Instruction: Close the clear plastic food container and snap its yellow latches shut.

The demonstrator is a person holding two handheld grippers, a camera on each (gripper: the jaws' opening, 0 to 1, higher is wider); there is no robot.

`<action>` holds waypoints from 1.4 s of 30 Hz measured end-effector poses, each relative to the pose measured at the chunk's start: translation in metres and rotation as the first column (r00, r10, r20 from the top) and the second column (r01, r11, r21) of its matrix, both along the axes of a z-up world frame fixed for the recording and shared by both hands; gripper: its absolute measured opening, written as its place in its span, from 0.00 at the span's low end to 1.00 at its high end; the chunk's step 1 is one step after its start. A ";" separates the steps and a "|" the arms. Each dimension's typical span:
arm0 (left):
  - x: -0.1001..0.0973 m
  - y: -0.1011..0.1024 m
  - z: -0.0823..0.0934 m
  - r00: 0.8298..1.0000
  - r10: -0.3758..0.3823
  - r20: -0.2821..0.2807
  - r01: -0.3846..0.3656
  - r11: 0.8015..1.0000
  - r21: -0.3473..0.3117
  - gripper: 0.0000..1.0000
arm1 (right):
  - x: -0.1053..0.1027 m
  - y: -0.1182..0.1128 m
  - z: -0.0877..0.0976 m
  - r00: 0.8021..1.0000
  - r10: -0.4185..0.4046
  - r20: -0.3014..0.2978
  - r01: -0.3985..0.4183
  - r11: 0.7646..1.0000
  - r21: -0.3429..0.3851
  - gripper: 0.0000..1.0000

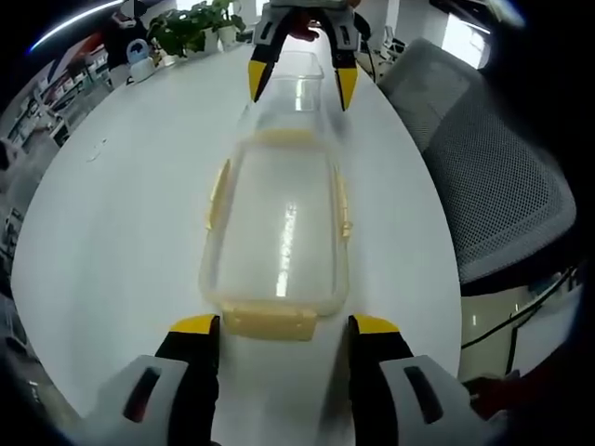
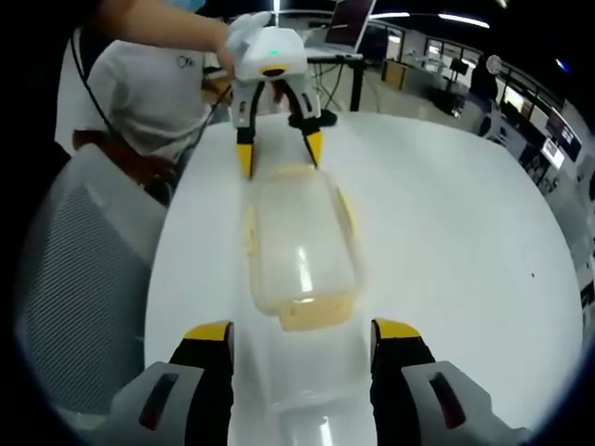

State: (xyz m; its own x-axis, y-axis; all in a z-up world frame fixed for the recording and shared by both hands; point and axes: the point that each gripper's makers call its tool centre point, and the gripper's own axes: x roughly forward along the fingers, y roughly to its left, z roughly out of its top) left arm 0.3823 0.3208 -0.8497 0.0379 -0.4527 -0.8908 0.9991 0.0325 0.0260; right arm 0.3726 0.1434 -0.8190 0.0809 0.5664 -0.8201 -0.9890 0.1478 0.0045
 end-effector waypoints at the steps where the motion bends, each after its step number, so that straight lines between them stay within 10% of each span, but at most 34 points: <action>1: 0.000 0.000 0.000 1.000 -0.002 0.000 0.002 1.000 0.001 0.55 | 0.000 0.000 0.000 1.000 0.005 -0.001 -0.005 1.000 -0.005 0.58; 42: 0.006 -0.001 -0.007 0.997 -0.068 -0.021 0.070 0.996 0.060 0.50 | 0.009 0.010 -0.024 0.995 0.093 -0.025 -0.095 0.989 -0.113 0.54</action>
State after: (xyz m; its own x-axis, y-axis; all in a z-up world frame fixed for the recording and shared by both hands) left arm 0.3879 0.3202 -0.8570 -0.0082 -0.3991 -0.9169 0.9993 -0.0376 0.0074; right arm 0.3818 0.1537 -0.8428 0.0149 0.4738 -0.8805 -0.9984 0.0545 0.0124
